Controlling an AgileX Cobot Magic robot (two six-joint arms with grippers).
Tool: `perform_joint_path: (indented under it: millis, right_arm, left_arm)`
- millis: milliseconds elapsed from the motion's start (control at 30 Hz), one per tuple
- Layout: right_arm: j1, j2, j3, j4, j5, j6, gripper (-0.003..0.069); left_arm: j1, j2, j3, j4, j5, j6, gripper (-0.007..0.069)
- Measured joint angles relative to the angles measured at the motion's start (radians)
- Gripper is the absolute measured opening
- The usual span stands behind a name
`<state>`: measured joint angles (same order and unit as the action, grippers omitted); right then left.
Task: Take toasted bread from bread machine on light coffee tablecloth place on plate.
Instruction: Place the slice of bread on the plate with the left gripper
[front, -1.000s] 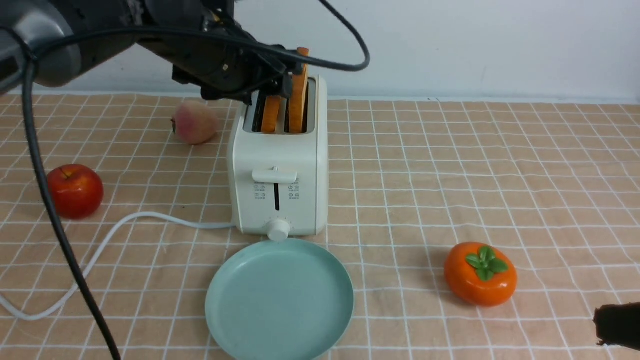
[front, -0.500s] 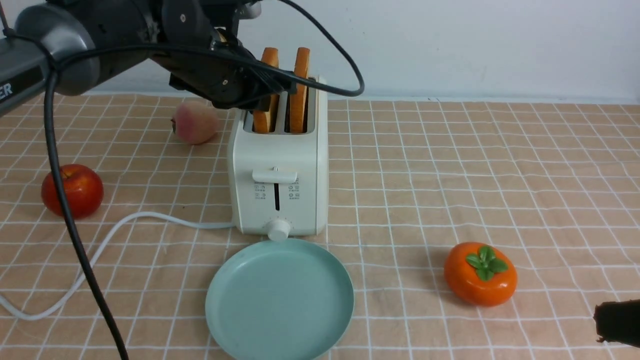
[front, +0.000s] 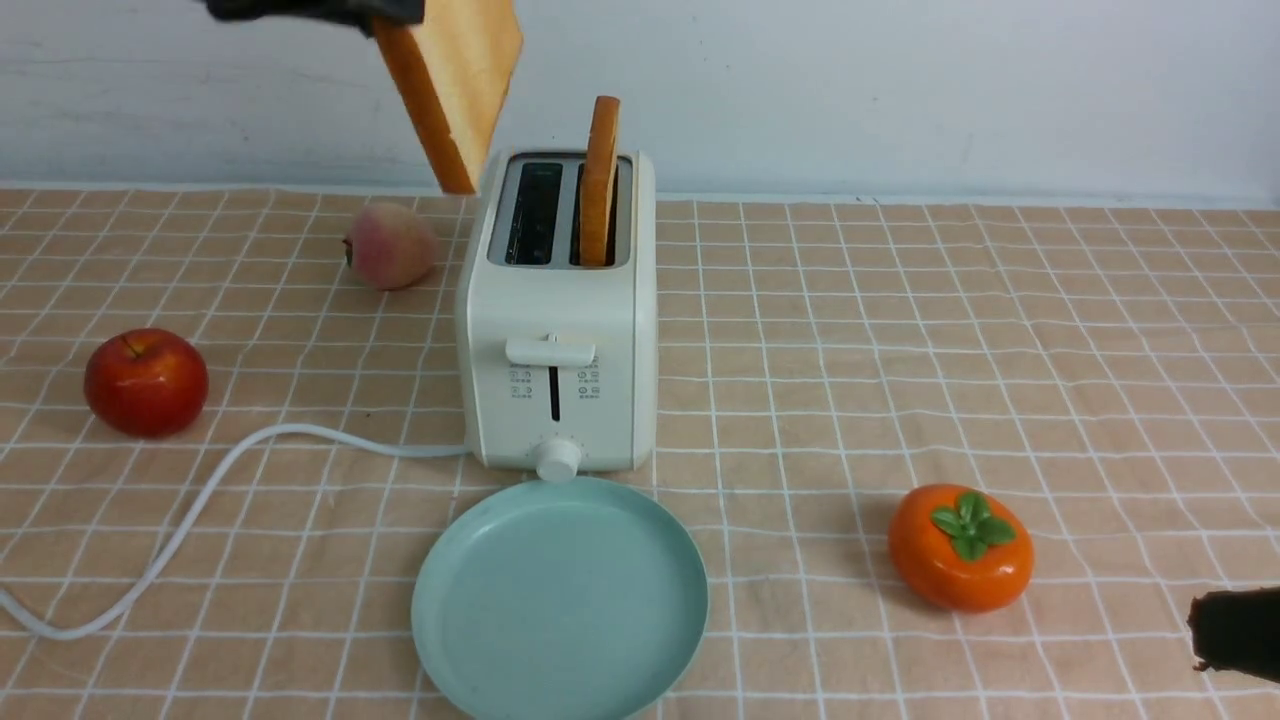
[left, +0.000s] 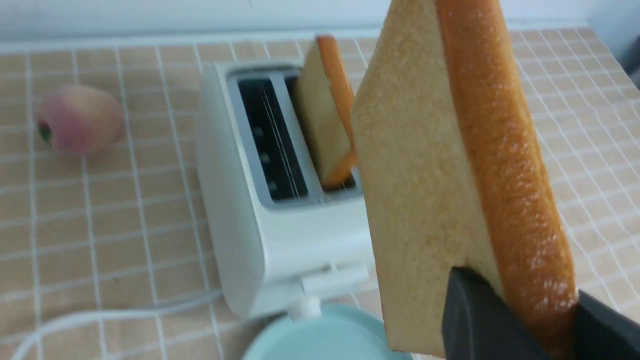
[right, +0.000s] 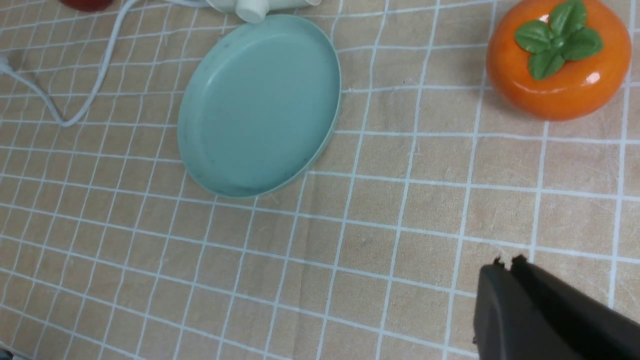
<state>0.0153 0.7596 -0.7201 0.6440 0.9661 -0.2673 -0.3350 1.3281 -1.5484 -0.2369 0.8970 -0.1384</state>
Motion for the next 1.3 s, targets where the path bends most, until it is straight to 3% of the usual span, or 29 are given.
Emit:
perform_joint_path:
  millis: [200,367,400,467,567,600,633,733,933,1033,1300]
  right_arm:
    - [0.0,0.0,0.0,0.003,-0.003,0.0,0.0025]
    - [0.0,0.0,0.0,0.007,-0.003,0.0,0.003]
    - [0.0,0.0,0.0,0.007,-0.003,0.0,0.003]
    - [0.0,0.0,0.0,0.007,-0.01,0.0,0.0033]
    - [0.0,0.0,0.0,0.007,-0.02,0.0,0.0033]
    - [0.0,0.0,0.0,0.007,-0.021,0.0,0.0033]
    - [0.0,0.0,0.0,0.007,-0.022,0.0,0.0036]
    - [0.0,0.0,0.0,0.007,-0.023,0.0,0.004]
    - [0.0,0.0,0.0,0.008,-0.023,0.0,0.0044]
    - [0.0,0.0,0.0,0.024,-0.023,0.0,0.0044]
    - [0.0,0.0,0.001,0.048,-0.024,0.0,0.005]
  left_arm:
    - [0.0,-0.126,0.44,-0.234,-0.204,0.114,0.0088]
    - [0.0,-0.094,0.781,-0.587,-0.392,0.321,0.0088]
    - [0.0,-0.088,0.794,-0.613,-0.402,0.344,0.0088]
    - [0.0,-0.033,0.845,-0.782,-0.45,0.525,0.0088]
    - [0.0,0.031,0.851,-0.951,-0.463,0.698,0.0088]
    - [0.0,0.036,0.851,-0.962,-0.462,0.726,0.0088]
    - [0.0,0.074,0.851,-1.058,-0.47,0.844,0.0088]
    - [0.0,0.129,0.851,-1.143,-0.483,0.969,0.0088]
    - [0.0,0.178,0.851,-1.221,-0.543,1.021,0.0102]
    - [0.0,0.182,0.851,-1.214,-0.584,1.024,0.0149]
    - [0.0,0.182,0.851,-1.045,-0.573,0.925,0.0331]
